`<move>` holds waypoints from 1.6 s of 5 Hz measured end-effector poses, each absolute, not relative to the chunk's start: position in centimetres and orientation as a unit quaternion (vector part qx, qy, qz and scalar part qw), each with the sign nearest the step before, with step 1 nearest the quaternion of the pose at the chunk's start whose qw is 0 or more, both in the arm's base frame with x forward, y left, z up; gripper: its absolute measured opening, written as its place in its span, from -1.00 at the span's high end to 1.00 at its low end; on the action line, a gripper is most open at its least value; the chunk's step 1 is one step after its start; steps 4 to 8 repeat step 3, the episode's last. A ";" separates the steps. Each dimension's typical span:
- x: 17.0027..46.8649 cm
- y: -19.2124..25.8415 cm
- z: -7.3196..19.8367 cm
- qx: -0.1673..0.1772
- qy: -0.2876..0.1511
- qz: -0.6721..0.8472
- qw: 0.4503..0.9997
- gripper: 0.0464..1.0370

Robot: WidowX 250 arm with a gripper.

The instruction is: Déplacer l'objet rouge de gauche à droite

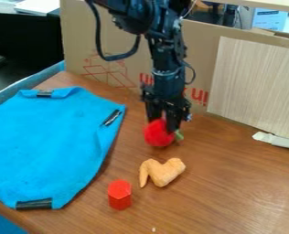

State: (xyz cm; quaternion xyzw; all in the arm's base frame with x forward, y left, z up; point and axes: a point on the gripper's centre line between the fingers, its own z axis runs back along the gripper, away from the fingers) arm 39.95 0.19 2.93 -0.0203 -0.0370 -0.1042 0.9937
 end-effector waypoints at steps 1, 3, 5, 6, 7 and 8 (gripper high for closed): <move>39.8 0.0 3.5 -0.040 -0.038 -0.099 0.994 -0.88; 39.2 2.6 11.9 -0.067 -0.134 -0.085 0.985 -0.93; 39.2 2.6 11.9 -0.067 -0.134 -0.085 0.985 -0.93; 39.2 2.6 11.9 -0.067 -0.134 -0.085 0.985 -0.93; 39.2 2.6 11.9 -0.067 -0.134 -0.085 0.985 -0.93; 39.2 2.6 11.9 -0.067 -0.134 -0.085 0.985 -0.93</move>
